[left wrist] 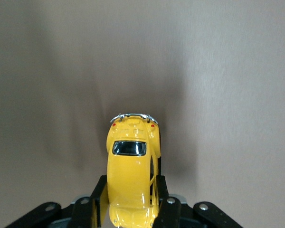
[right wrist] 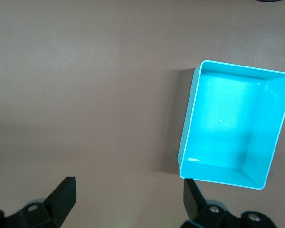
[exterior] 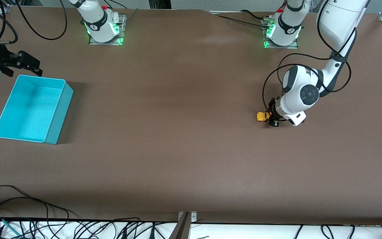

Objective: Wind up and store yellow beetle car

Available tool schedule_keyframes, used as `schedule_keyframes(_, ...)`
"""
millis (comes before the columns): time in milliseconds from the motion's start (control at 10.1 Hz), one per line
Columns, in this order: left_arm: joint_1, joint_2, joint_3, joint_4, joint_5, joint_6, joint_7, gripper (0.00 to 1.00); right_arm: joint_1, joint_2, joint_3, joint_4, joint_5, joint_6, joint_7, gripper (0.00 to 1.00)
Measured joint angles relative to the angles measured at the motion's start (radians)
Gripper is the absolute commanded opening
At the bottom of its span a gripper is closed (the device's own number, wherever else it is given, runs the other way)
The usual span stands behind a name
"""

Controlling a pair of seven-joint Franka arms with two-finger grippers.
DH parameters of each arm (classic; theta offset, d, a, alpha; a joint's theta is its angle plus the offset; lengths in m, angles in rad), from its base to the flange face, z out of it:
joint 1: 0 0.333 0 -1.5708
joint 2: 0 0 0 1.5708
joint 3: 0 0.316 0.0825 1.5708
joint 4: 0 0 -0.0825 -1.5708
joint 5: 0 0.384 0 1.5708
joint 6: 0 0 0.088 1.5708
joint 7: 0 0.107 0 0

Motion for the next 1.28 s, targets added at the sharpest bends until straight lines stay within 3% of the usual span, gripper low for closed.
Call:
schedule_keyframes(888, 0.222, 0.004, 0.024, 0.006, 0.326, -0.017, 0.000, 0.00, 0.000, 0.000, -0.001, 0.000, 0.000, 0.000, 0.000, 1.00)
schedule_keyframes(1282, 0.246, 0.007, 0.025, 0.010, 0.355, -0.015, 0.000, 0.02, 0.000, 0.000, -0.001, 0.000, 0.000, 0.000, 0.000, 1.00)
